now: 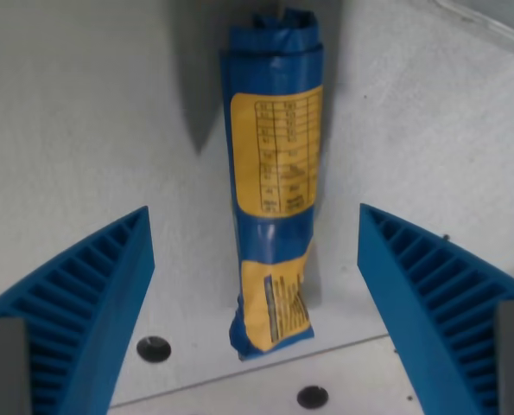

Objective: Move above the blue bag

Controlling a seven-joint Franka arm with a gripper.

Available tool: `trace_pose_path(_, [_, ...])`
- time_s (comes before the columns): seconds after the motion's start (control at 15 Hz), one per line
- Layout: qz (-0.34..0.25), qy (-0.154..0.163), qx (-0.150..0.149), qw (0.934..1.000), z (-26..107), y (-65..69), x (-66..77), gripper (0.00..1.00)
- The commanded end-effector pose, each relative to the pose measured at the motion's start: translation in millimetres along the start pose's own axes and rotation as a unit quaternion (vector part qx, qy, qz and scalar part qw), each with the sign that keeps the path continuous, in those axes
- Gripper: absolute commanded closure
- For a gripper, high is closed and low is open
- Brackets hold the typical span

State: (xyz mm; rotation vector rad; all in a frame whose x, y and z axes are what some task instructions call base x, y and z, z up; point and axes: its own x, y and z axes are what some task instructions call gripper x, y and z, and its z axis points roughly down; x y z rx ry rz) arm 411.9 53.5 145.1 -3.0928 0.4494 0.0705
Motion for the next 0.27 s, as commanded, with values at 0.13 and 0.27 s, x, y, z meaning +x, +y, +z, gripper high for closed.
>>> trace_pose_path(0.13, [0.019,0.043,0.026,0.9985,4.7,-1.5,-9.4,0.0])
trace_pose_path(0.27, [0.019,0.043,0.026,0.9985,4.7,-1.5,-9.4,0.0])
